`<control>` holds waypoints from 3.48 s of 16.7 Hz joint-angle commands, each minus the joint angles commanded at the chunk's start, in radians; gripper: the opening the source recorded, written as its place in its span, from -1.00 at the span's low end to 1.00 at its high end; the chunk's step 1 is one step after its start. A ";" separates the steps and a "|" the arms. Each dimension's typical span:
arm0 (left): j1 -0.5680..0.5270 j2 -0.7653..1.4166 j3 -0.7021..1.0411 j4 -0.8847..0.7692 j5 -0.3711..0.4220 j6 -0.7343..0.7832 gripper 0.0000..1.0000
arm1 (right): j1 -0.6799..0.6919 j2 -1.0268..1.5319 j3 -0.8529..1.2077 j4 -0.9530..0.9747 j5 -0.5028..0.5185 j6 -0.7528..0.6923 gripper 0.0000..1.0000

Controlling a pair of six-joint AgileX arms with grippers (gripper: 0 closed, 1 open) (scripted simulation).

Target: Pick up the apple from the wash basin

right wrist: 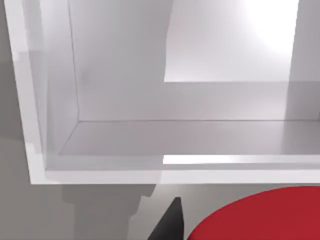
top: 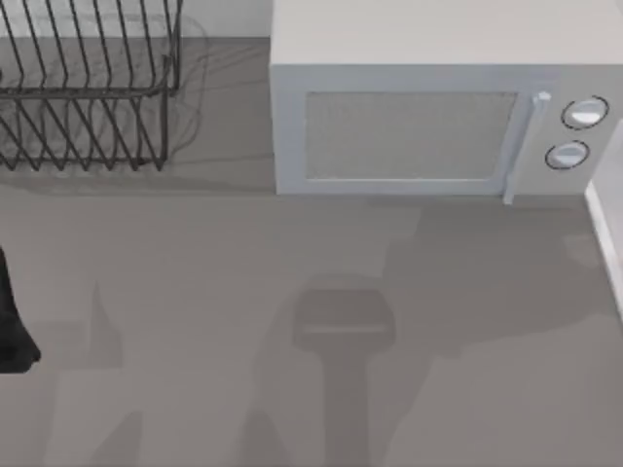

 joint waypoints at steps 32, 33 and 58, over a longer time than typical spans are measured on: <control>0.000 0.000 0.000 0.000 0.000 0.000 1.00 | 0.936 -0.215 -0.660 0.411 0.014 0.926 -1.00; 0.000 0.000 0.000 0.000 0.000 0.000 1.00 | 0.937 -0.207 -0.696 0.451 0.015 0.927 -1.00; 0.000 0.000 0.000 0.000 0.000 0.000 1.00 | 0.938 -0.194 -0.749 0.506 0.015 0.928 1.00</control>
